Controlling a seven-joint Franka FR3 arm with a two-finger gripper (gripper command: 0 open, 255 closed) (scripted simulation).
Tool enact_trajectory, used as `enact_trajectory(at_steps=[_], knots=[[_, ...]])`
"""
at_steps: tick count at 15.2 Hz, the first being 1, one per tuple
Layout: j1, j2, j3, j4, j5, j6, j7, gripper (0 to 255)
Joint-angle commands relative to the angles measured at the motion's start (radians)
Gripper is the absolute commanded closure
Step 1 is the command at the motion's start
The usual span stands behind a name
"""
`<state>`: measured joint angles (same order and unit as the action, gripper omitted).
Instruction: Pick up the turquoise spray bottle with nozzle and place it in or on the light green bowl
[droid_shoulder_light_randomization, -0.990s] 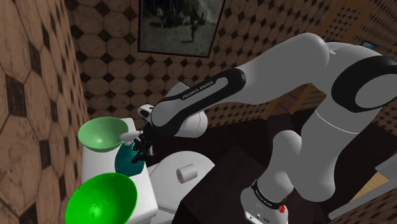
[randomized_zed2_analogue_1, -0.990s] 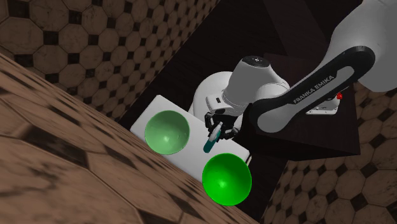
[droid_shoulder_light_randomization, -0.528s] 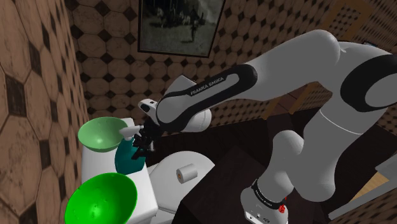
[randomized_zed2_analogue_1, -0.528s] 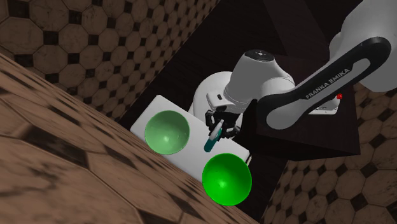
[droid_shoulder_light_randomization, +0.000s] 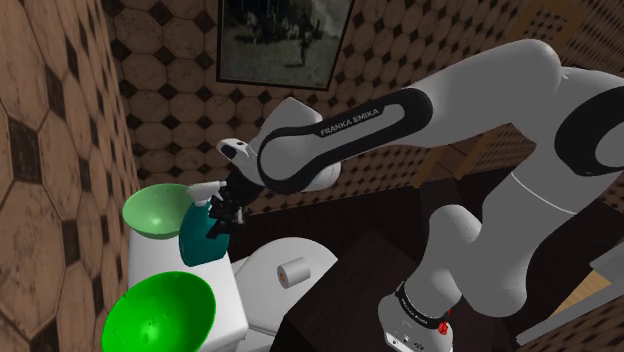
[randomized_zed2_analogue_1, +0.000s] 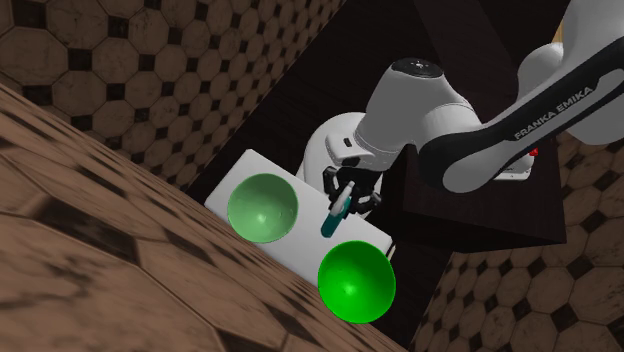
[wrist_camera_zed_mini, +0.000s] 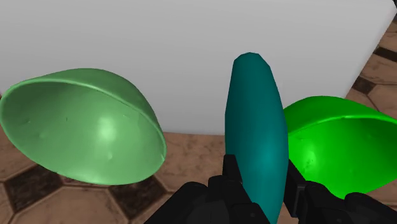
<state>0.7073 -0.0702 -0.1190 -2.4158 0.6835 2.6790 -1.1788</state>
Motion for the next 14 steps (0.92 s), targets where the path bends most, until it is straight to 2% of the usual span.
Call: enact_trajectory(at_steps=[1, 14], knots=[[-0.006, -0.02, 0.0, 0.005, -0.033, -0.021, 0.031, 255], [-0.041, -0.124, 0.011, 0.069, -0.186, -0.168, 0.185, 255]])
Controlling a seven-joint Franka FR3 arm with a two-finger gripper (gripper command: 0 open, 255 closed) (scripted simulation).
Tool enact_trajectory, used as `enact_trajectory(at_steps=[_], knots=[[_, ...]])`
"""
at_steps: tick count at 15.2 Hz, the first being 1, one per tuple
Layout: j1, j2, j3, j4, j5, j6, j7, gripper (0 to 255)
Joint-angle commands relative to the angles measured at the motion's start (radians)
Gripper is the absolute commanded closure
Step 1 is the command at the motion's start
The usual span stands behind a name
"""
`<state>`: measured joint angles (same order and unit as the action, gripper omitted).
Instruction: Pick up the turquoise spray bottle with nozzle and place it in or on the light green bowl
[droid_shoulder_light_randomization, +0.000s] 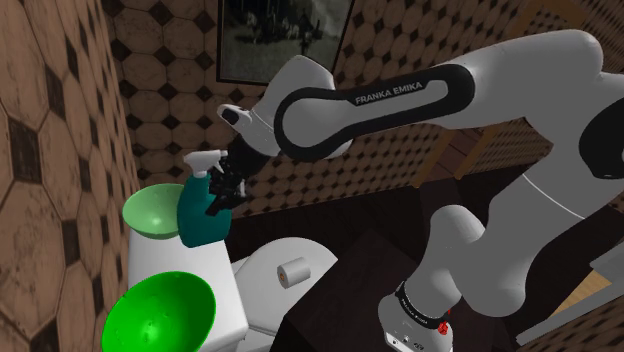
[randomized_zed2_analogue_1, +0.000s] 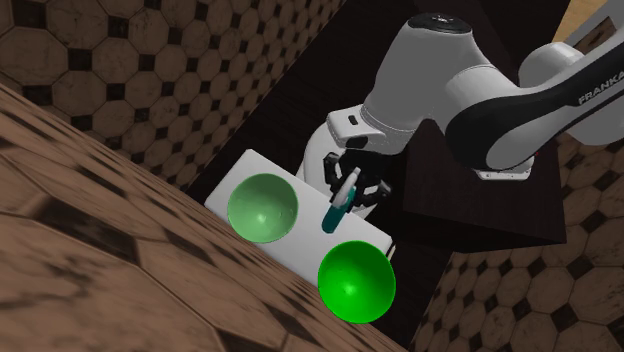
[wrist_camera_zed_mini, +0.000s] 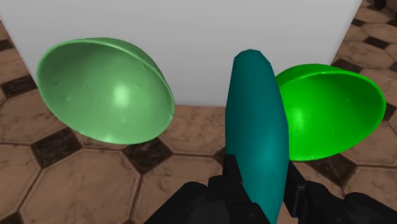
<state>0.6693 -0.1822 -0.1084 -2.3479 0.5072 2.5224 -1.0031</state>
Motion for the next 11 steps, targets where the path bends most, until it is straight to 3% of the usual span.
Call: enact_trajectory(at_steps=[1, 5, 11], knots=[[-0.005, -0.018, 0.001, 0.008, -0.018, -0.024, 0.018, 255], [-0.013, -0.037, 0.004, 0.033, -0.044, -0.064, 0.047, 255], [-0.037, 0.172, -0.057, 0.269, 0.003, -0.131, -0.049, 255]])
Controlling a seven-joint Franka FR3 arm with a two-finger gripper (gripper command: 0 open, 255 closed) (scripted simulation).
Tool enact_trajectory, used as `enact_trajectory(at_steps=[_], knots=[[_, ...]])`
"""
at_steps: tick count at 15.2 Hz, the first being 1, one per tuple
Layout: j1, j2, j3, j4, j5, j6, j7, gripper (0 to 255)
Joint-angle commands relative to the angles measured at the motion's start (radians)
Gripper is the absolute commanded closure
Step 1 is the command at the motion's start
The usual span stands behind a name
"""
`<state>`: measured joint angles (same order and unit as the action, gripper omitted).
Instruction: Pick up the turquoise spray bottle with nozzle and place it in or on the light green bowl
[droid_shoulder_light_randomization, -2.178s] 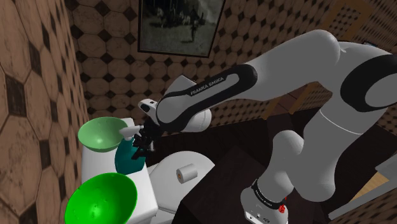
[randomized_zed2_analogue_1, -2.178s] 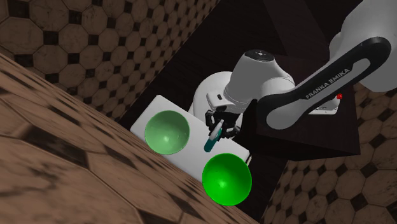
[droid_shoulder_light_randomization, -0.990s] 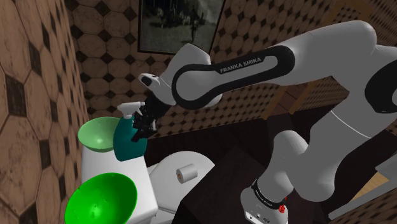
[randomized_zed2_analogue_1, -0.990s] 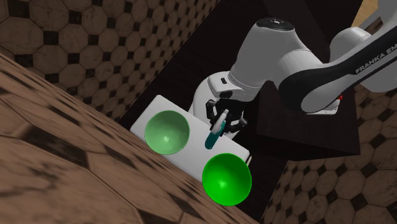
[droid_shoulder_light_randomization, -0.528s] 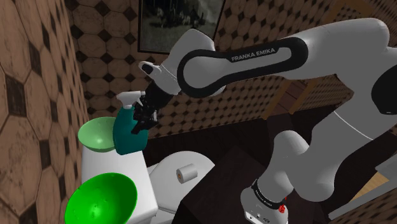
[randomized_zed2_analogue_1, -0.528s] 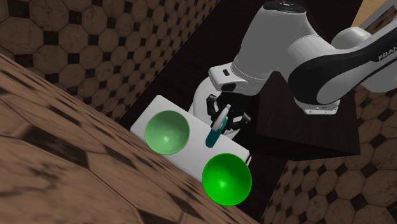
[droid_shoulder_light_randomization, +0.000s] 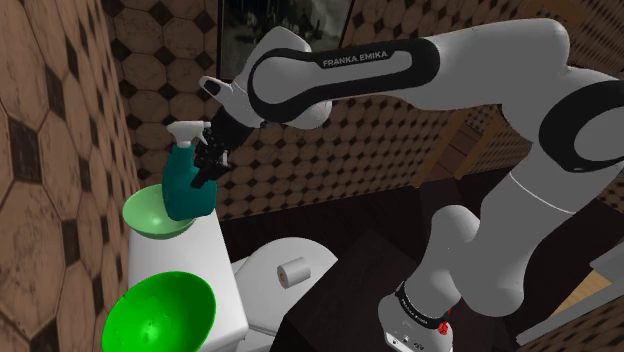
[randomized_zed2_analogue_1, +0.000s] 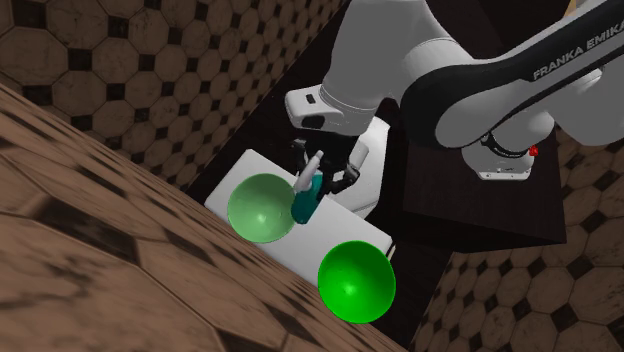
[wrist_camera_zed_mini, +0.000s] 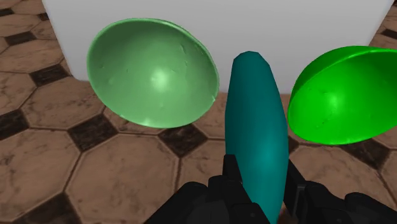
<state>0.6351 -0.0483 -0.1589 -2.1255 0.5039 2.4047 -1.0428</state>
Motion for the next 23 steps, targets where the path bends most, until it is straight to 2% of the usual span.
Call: enact_trajectory(at_steps=[1, 8, 20, 23], knots=[[-0.01, 0.073, -0.014, 0.09, 0.015, -0.028, -0.023, 255], [-0.076, 0.334, -0.042, 0.431, 0.065, -0.151, -0.082, 255], [-0.085, 0.39, -0.019, 0.354, 0.134, -0.034, -0.169, 255], [-0.085, 0.39, -0.019, 0.354, 0.134, -0.034, -0.169, 255]])
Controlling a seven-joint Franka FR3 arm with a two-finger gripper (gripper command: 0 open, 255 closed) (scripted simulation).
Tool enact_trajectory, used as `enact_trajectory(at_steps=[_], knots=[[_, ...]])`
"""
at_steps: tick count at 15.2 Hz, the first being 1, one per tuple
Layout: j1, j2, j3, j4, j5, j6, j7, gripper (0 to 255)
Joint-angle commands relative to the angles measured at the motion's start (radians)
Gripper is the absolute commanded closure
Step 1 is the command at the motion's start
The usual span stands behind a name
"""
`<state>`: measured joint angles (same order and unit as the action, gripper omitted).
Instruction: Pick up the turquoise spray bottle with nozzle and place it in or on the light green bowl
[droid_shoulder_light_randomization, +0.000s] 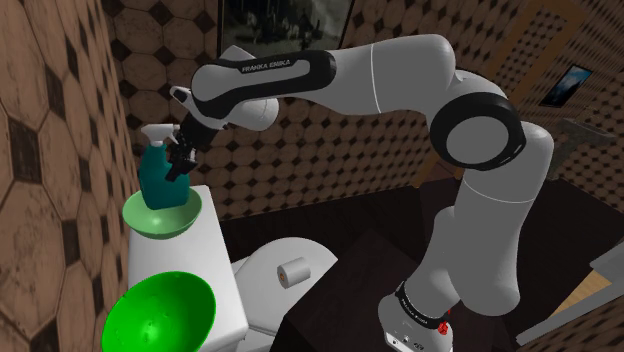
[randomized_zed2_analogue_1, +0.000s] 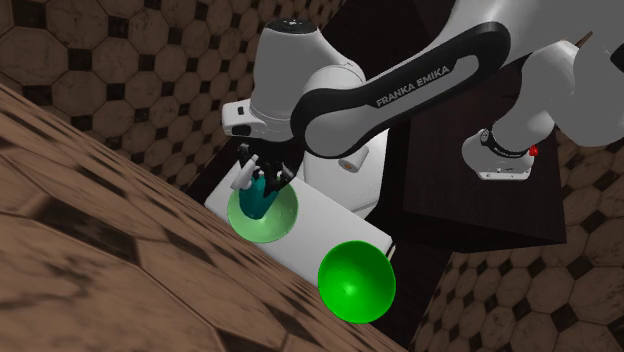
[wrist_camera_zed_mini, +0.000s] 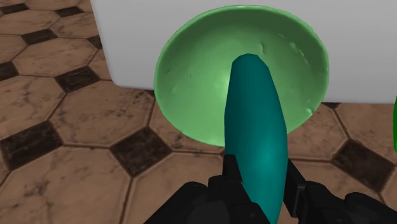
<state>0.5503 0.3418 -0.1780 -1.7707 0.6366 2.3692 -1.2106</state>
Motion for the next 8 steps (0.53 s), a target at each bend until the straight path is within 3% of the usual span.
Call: enact_trajectory(at_steps=[1, 5, 6, 8], knots=[[0.0, 0.0, 0.0, -0.001, 0.001, 0.002, -0.001, 255], [0.0, 0.0, 0.0, -0.001, 0.001, 0.002, -0.001, 255], [0.0, 0.0, 0.0, -0.001, 0.001, 0.002, -0.001, 0], [0.0, 0.0, 0.0, -0.001, 0.001, 0.002, -0.001, 0]])
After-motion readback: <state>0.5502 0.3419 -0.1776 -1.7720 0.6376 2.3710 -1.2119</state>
